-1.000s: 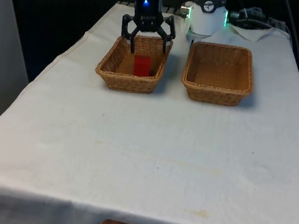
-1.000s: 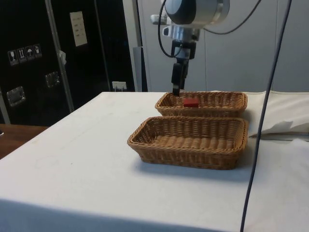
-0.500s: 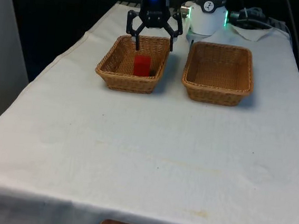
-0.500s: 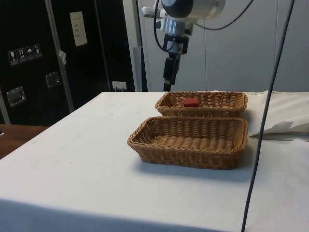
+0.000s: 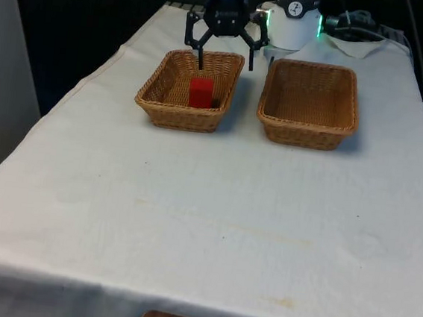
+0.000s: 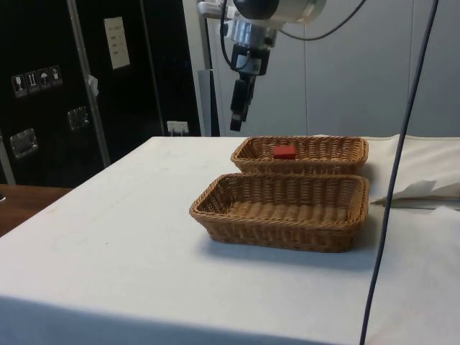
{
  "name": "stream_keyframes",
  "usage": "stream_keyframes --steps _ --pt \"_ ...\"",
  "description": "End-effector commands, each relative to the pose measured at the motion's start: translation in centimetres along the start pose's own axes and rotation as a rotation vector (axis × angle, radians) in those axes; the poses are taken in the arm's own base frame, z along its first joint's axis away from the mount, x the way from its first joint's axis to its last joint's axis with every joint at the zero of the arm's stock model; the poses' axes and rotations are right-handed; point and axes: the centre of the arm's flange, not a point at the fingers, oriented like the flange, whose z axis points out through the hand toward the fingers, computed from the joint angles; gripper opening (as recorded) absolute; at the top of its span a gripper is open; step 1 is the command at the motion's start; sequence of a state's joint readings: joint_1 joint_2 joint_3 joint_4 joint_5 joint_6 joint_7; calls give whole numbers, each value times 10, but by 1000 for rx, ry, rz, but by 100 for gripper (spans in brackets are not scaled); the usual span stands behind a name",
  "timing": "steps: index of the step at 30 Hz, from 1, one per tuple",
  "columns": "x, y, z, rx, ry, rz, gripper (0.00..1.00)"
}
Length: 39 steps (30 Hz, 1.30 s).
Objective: Pick up the red cube and place it into the right basket.
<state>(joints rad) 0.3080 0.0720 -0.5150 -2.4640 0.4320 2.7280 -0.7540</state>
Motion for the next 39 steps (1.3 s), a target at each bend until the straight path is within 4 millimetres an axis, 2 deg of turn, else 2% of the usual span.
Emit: stream_keyframes --steps 1,3,11,12,15,29,38,39 --pt "5 -4 -1 0 9 -1 100" --pt "5 -4 -1 1 7 -5 100" --pt "35 -26 -1 -5 31 -14 100" --pt "31 -23 -4 1 31 -16 100" --pt "46 -35 1 -6 34 -19 100" --pt "85 -63 13 -10 45 -24 100" --pt "105 -73 19 -15 54 -6 100" --pt "103 -71 16 -10 59 -10 100"
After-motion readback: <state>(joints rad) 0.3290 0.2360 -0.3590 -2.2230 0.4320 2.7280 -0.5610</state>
